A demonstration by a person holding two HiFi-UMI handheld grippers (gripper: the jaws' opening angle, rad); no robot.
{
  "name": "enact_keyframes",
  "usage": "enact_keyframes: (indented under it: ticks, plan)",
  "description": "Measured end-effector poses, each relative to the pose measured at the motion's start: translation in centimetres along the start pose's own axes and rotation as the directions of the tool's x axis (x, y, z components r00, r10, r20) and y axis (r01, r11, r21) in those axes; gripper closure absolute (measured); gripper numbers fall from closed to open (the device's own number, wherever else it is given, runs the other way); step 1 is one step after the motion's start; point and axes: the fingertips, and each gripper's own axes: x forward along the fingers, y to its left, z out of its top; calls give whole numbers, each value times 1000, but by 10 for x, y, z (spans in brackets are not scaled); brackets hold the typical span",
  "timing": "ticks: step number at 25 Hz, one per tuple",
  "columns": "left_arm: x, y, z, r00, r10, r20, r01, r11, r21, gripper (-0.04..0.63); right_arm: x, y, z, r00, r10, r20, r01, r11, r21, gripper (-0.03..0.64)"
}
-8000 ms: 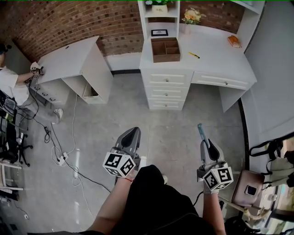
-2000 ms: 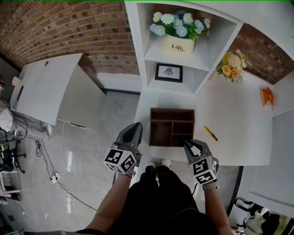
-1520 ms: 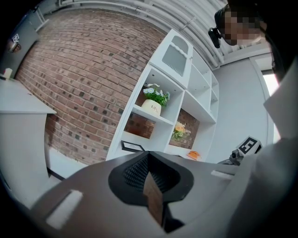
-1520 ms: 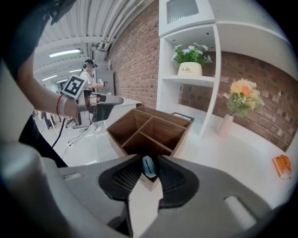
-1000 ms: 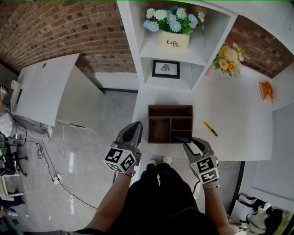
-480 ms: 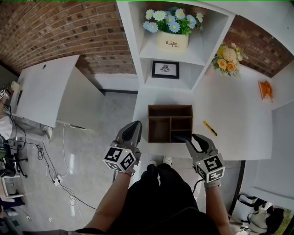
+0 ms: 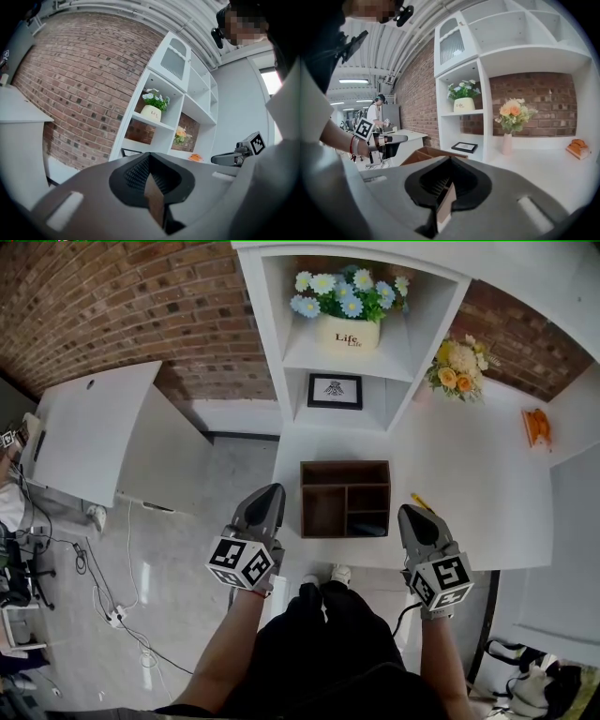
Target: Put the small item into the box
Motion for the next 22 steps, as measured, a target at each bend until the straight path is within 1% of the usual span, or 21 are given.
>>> enact_keyframes:
  ticks: [9,14,22]
  plan:
    - [4,0,22,999,-8,40,7,999,35,594,-8,-18,42,992,-42,120,40,999,18,615]
    - [4,0,36,998,-7,65,3,999,50,594,-11,-25,57,986,-50,161,47,999,23,615]
    - [4,3,57,995,5,99,-12,997,70,594,-16,-35,70,978,-62,198,59,998,21,615]
